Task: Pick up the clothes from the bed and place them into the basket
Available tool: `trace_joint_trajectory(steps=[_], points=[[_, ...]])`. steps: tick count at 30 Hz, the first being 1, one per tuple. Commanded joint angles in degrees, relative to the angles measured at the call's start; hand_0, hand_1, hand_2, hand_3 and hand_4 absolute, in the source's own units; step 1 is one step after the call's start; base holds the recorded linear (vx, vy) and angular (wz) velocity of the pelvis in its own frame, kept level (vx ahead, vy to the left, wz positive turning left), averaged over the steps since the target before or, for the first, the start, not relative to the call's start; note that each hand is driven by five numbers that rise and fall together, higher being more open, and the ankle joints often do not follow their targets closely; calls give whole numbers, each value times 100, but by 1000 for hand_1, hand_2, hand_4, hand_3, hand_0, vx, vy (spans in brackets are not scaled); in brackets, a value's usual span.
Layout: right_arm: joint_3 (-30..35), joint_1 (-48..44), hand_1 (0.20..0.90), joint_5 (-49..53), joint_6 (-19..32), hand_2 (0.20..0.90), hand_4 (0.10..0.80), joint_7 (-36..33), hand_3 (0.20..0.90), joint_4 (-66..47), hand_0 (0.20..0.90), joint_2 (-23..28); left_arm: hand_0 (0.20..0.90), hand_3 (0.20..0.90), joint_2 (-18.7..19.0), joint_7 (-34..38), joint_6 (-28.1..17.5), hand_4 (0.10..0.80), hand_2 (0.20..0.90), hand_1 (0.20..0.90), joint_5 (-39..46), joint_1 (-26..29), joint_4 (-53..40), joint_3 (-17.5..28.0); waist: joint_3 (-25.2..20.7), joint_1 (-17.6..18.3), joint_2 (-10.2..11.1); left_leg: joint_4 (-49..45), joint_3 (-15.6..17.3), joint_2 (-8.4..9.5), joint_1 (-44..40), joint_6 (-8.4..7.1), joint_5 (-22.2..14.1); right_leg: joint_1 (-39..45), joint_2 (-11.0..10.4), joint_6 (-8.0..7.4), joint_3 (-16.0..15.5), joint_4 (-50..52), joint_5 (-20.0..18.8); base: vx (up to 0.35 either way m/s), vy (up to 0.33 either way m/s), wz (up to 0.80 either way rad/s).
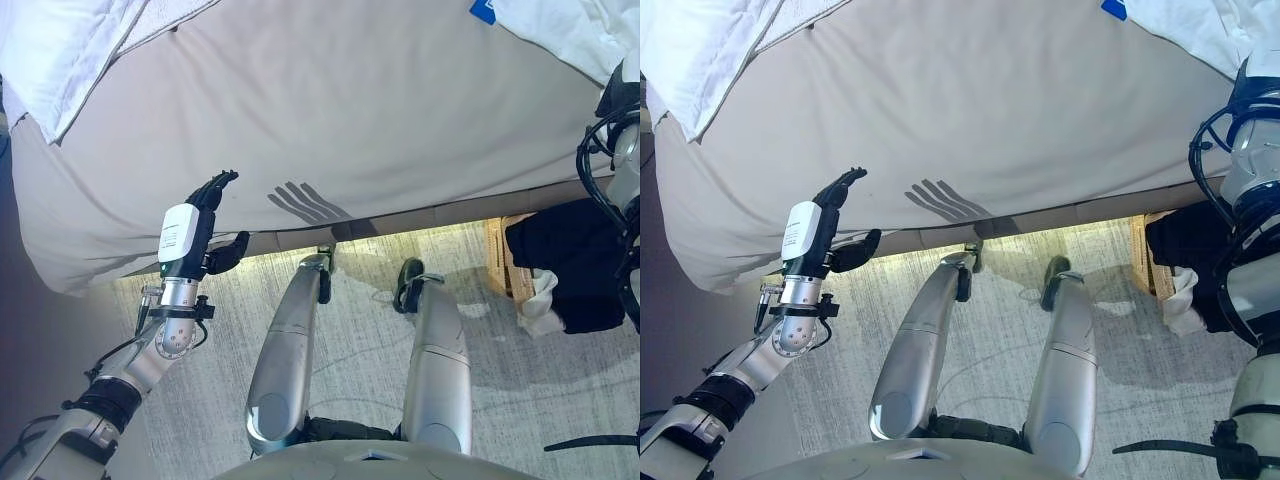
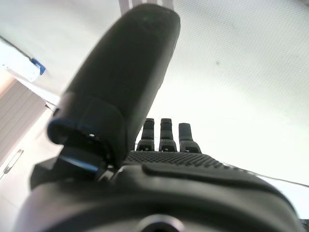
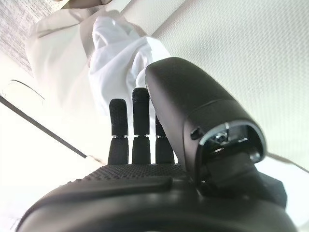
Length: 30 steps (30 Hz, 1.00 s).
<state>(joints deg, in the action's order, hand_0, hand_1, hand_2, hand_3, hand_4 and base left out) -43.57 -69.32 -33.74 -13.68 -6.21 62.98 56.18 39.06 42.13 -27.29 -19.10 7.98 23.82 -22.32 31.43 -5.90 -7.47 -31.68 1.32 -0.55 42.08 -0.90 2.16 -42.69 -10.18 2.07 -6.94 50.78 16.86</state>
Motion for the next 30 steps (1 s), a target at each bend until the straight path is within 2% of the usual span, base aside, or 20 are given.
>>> trace_joint_trajectory(steps=[1,7,17,21,26,27,28,30], points=[[-116,-275,300,261,83,300,100,-668,200,-216,300,820,900,900,279,340,-310,800,900,900,215,-67,-312,495,-163,41,226,-1167,82,83,-623,155,-1122,755,328,148,-446,-569,-332,-27,38,-4],[251,-108,300,798,516,300,100,-888,200,-195,300,900,900,900,245,278,-298,800,900,900,191,25,-202,523,-163,65,413,-935,110,4,-1291,155,-1178,1430,300,140,-479,-850,-347,-4,27,-3],[706,306,300,937,1215,300,100,-1167,200,-550,300,1235,900,900,102,179,-276,800,900,900,100,124,111,361,-740,156,766,-219,158,-133,-2247,103,-1224,2452,388,27,-470,-1808,-566,71,40,-4],[795,454,300,954,1282,300,100,-1132,200,-727,300,1345,900,900,6,196,-245,800,900,900,22,108,239,328,-1019,226,877,380,258,-194,-2660,53,-1123,2833,438,-63,-457,-2398,-734,90,29,-9],[989,639,300,1142,1238,300,100,-848,200,-778,300,1400,900,900,-33,188,-255,800,900,900,-41,104,396,358,-1218,248,947,722,338,-230,-2969,41,-1124,3118,475,-120,-450,-2666,-772,96,-6,-3],[1065,699,865,1393,1110,865,759,-645,859,-730,865,1369,900,900,-28,186,-281,800,900,900,-70,141,448,364,-1221,241,955,716,340,-232,-2970,47,-1137,3134,491,-115,-446,-2667,-764,50,-64,-3],[1110,710,900,1590,1019,900,800,-538,900,-690,900,1313,900,900,-14,173,-298,800,900,900,-75,183,467,368,-1180,233,944,659,336,-228,-2936,61,-1157,3110,499,-94,-449,-2611,-746,26,-54,-1],[1216,721,900,1919,973,900,800,-276,900,-625,900,1250,900,900,-28,157,-289,800,900,900,-100,229,488,357,-1117,232,927,523,332,-223,-2862,76,-1203,3072,505,-46,-460,-2526,-710,28,-47,-1]])
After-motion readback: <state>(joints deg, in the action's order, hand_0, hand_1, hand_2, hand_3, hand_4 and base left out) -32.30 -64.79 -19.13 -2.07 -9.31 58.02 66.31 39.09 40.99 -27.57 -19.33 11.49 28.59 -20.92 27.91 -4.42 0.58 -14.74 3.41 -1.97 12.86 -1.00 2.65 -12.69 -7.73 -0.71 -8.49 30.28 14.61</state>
